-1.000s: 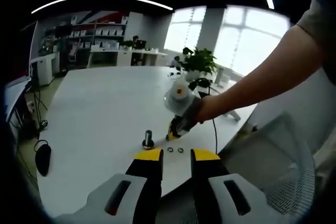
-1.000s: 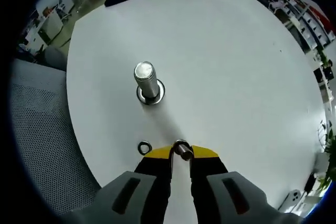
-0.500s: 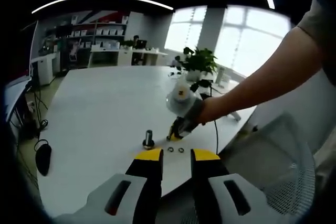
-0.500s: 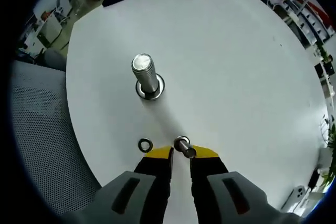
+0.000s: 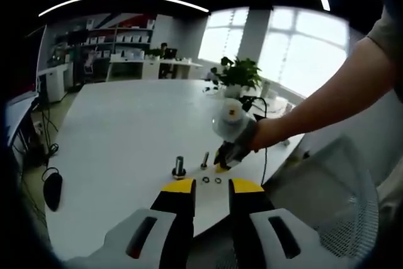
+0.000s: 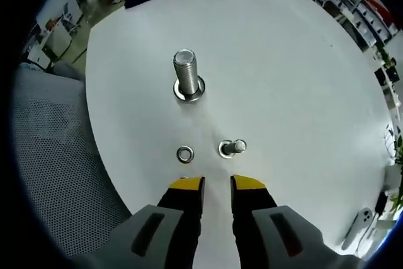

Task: Place the washer onto the threaded stud by aligning its center hole with the stud, sliding it down to the base, and recovering from edge contact or off-axis alignment until the washer reaches the visible bottom stop.

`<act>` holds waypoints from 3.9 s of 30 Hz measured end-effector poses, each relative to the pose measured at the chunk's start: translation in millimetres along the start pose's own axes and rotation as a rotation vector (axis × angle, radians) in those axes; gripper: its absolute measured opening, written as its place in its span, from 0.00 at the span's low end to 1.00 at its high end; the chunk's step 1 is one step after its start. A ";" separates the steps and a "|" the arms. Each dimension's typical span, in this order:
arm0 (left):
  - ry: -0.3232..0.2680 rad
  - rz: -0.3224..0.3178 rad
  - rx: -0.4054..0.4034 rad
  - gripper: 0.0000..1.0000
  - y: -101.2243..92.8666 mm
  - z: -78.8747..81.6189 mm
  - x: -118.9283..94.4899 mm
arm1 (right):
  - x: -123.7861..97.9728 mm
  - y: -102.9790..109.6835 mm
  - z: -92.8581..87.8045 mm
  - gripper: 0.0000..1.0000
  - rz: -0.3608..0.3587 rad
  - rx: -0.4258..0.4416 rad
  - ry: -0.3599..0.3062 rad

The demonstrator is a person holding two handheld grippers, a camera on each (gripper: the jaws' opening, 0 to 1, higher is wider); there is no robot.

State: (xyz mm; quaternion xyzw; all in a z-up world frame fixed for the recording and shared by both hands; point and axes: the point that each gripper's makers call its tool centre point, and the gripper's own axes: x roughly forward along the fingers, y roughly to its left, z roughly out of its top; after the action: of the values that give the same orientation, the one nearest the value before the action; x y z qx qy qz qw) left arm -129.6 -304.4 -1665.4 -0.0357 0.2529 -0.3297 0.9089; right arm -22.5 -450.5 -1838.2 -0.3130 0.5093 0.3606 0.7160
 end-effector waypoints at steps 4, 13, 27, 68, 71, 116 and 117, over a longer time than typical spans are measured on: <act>0.002 0.000 -0.001 0.18 -0.3 -0.3 0.0 | -1.3 3.3 -5.2 0.23 -0.005 0.014 -0.009; -0.007 0.007 -0.007 0.18 1.3 0.6 -0.8 | 2.7 21.7 -12.2 0.26 0.039 0.019 -0.001; -0.002 0.016 -0.010 0.18 2.7 -0.8 -1.2 | 10.4 34.1 -12.2 0.23 0.078 -0.020 0.046; 0.011 0.009 -0.006 0.18 2.0 -2.4 0.3 | 12.9 34.2 -11.0 0.15 0.031 -0.090 0.131; 0.011 0.006 -0.008 0.18 1.5 -2.4 0.3 | 12.5 34.5 -10.6 0.15 -0.006 -0.068 0.093; -0.003 -0.006 -0.013 0.17 0.1 -0.1 0.3 | 13.6 39.9 -3.8 0.08 0.006 0.078 0.021; -0.002 -0.006 -0.015 0.17 0.1 -0.4 0.3 | 13.8 42.9 -1.8 0.10 0.028 0.083 0.018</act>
State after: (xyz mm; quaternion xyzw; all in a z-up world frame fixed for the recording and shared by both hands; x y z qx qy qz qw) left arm -129.5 -304.4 -1666.0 -0.0437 0.2544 -0.3303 0.9079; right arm -56.2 -426.0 -1855.4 -0.2791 0.5346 0.3466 0.7185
